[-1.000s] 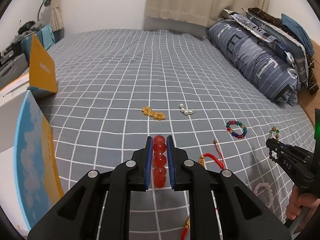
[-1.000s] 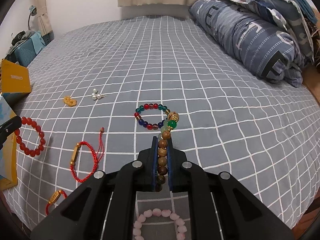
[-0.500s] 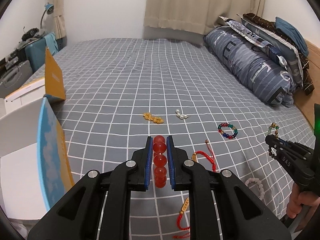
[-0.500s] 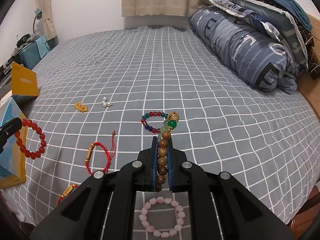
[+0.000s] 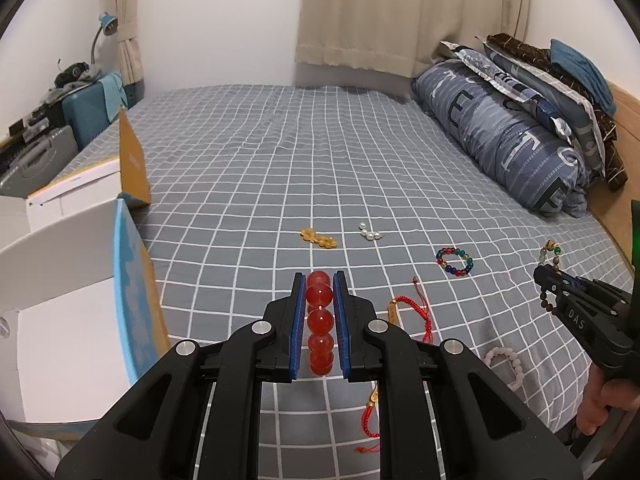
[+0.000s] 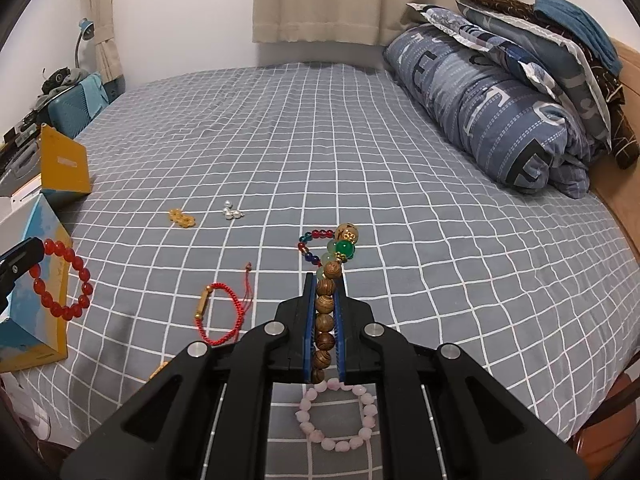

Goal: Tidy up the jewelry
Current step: 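Lift the red bead bracelet with the left tool while the right tool lifts the wooden bracelet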

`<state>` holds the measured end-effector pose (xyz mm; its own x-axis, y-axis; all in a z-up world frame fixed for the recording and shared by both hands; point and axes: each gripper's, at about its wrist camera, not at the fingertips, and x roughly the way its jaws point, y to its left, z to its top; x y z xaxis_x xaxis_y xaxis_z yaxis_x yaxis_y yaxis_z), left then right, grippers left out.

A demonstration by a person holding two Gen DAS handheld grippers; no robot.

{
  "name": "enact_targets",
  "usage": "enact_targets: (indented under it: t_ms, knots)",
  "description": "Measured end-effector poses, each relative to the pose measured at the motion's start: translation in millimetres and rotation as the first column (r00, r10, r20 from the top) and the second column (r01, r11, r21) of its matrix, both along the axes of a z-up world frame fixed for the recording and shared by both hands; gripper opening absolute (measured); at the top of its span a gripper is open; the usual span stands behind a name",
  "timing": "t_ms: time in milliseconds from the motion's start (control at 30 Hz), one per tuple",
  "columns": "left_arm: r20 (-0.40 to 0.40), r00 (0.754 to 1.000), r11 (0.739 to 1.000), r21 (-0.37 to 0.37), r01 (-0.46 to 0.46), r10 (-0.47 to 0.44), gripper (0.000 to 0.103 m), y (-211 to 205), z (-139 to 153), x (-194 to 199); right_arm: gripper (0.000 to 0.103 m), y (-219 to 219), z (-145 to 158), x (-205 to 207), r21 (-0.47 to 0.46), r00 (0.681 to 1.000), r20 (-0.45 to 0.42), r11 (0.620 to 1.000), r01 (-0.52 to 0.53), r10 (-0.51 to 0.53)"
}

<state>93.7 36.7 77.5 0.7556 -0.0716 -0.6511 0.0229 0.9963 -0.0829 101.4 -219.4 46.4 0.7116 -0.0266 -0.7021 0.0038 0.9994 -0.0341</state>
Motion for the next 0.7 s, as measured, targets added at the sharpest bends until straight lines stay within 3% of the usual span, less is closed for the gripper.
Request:
enact_targets:
  t_ms: [700]
  knots:
    - [0.046, 0.994, 0.995, 0.029, -0.097, 0.096, 0.014, 42, 31, -44, 0.007, 71, 23, -15, 0.008, 0.996, 0.008, 0.996, -0.087, 0.087]
